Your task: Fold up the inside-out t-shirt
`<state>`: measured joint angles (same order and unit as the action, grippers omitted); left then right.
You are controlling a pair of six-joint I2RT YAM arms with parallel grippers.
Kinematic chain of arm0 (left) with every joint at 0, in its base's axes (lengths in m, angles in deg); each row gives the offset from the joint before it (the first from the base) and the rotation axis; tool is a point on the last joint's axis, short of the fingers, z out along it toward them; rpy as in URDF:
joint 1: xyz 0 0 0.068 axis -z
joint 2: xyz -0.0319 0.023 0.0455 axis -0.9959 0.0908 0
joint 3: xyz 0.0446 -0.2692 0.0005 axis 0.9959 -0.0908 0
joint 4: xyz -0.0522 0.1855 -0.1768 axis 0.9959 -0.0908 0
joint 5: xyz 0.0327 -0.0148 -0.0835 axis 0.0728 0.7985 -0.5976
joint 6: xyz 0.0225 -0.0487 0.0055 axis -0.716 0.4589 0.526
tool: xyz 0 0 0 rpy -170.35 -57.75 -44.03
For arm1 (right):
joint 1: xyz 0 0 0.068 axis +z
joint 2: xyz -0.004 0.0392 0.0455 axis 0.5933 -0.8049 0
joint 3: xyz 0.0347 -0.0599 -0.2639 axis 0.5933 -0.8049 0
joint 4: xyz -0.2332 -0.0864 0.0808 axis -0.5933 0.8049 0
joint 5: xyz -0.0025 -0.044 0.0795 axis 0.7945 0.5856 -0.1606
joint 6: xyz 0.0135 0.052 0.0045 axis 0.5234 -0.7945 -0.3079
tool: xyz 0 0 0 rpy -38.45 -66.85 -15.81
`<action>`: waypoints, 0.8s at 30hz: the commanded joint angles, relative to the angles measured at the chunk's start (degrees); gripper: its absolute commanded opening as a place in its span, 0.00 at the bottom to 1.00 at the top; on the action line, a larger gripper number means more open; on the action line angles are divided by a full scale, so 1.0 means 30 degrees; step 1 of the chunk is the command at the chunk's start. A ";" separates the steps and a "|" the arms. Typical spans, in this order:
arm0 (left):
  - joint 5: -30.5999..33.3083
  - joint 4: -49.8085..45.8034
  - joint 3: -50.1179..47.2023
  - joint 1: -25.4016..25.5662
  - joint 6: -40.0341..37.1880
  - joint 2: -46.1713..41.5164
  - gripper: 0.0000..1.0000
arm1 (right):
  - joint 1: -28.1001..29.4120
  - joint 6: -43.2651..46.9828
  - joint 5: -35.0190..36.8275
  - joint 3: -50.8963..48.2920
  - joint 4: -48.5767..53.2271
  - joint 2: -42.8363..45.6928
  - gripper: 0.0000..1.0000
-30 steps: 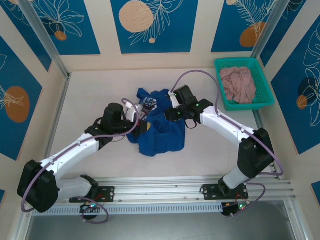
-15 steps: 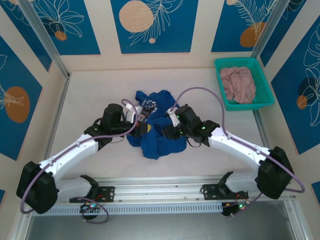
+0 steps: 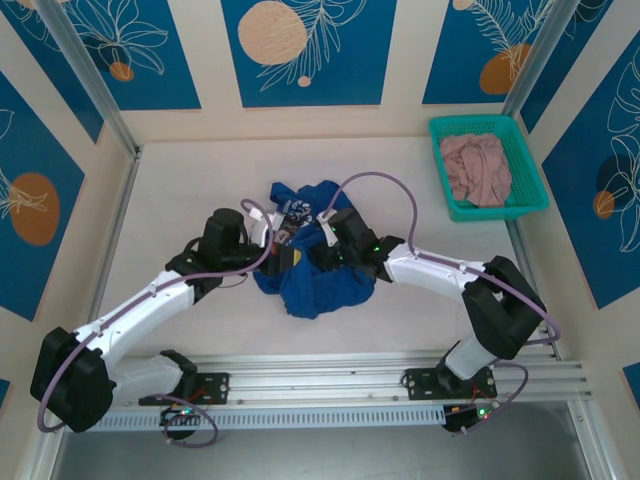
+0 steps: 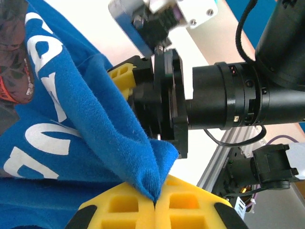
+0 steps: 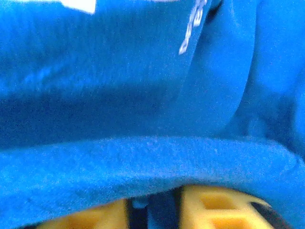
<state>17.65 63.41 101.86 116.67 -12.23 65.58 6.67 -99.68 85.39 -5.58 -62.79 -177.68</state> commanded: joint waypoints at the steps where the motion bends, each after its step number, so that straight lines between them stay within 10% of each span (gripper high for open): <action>1: 0.0641 -0.0469 -0.0190 -0.0195 -0.0124 -0.0518 0.00 | -0.0026 -0.0536 0.0424 0.0551 -0.1810 0.0247 0.07; 15: 1.1104 -0.3686 0.0601 -0.0929 -0.2804 -0.0108 0.00 | -0.4066 -0.2495 -1.5772 0.0162 0.3939 0.5701 0.00; 24: 1.3710 -0.6438 0.1058 -0.0014 -0.2569 -0.0502 0.40 | -0.4295 -0.6914 -1.6914 -0.0728 -0.1396 0.4371 0.00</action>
<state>53.54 48.90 103.90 115.18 -20.06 67.68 -5.85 -115.02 38.33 -6.93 -61.90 -163.76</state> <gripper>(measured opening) 0.363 0.061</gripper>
